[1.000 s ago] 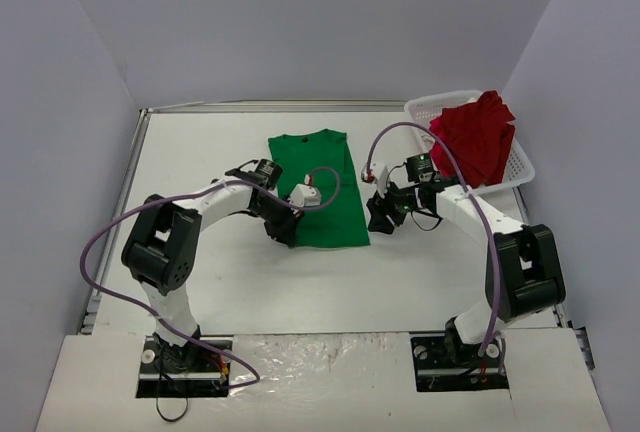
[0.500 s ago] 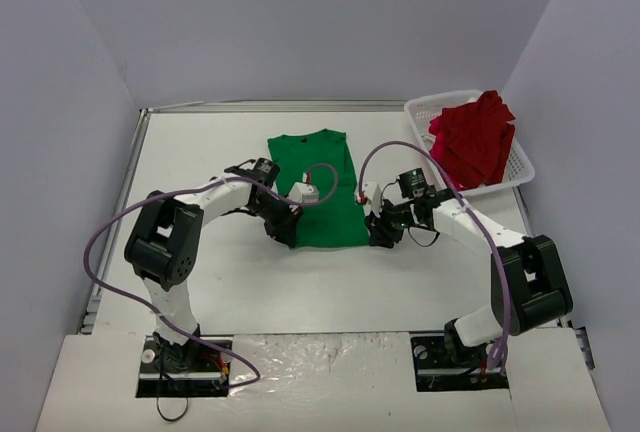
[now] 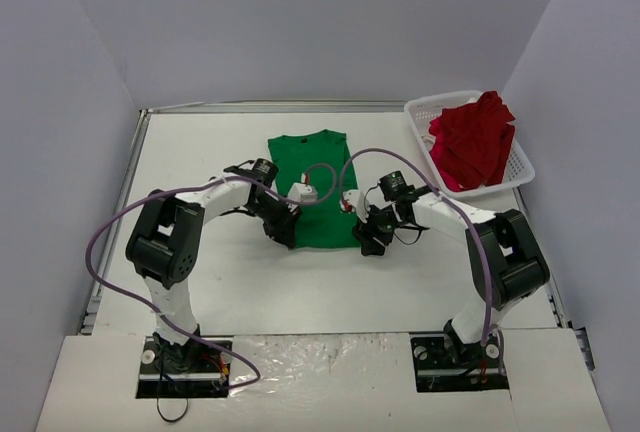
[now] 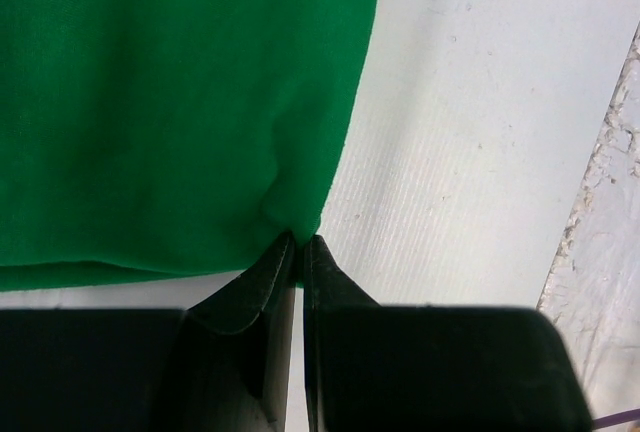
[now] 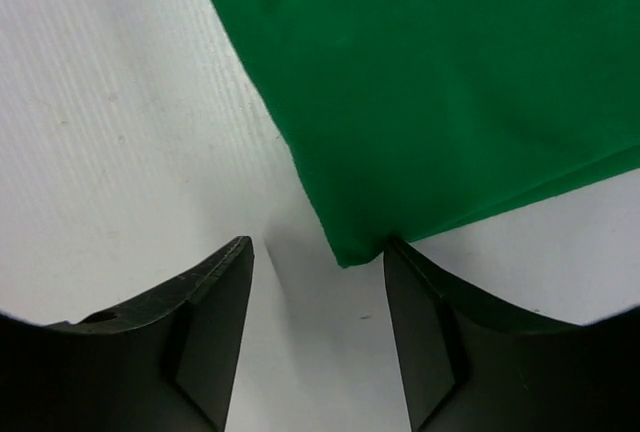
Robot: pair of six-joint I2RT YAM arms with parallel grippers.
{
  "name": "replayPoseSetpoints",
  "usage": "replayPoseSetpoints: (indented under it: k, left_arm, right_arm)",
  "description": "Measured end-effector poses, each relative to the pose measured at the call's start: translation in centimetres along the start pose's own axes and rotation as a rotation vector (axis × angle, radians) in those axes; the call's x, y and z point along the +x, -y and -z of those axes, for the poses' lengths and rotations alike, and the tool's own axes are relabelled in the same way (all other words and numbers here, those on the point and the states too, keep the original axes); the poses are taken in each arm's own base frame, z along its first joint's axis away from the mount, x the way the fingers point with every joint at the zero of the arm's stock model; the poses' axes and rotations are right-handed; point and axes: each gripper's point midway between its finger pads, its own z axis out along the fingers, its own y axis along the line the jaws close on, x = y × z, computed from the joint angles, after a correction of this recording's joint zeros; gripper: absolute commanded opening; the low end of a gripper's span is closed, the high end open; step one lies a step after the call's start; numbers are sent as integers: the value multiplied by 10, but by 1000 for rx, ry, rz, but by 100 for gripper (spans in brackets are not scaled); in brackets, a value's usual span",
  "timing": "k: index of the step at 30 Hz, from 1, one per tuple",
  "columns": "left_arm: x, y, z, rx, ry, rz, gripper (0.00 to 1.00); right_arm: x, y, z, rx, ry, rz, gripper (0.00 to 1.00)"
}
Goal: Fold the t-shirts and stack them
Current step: Grab one side of the 2/3 rectangular tshirt with both arms
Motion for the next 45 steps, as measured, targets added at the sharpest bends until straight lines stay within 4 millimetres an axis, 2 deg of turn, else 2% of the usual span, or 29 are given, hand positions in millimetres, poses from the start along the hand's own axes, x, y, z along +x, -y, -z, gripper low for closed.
replayPoseSetpoints:
  k: [12, 17, 21, 24, 26, 30, 34, 37, 42, 45]
  left_arm:
    - [2, 0, 1, 3, -1, 1, 3]
    - [3, 0, 0, 10, -3, 7, 2]
    - [3, -1, 1, 11, 0, 10, 2]
    - [4, -2, 2, 12, 0, 13, 2]
    - [5, -1, 3, 14, -2, 13, 2]
    - [5, 2, 6, 22, -15, 12, 2]
    - [2, 7, 14, 34, -34, 0, 2]
    - [1, 14, 22, 40, -48, -21, 2]
    - [-6, 39, 48, 56, -59, -91, 2]
    - [-9, 60, 64, 68, -59, -138, 2]
  right_arm:
    - [3, 16, -8, 36, -41, 11, 52]
    - [-3, 21, -13, 56, -51, 47, 51]
    - [-7, 25, -18, 79, -61, 72, 36]
    - [-11, 29, -20, 94, -61, 86, 8]
    - [-12, 27, -22, 92, -62, 87, 0]
    - [-12, 25, -20, 83, -74, 88, 0]
    - [0, 4, -11, -9, -148, 65, 0]
    - [0, -16, 2, -76, -184, 60, 0]
    - [-18, -46, 39, -94, -157, 103, 0]
    - [-32, -56, 63, -77, -101, 135, 0]
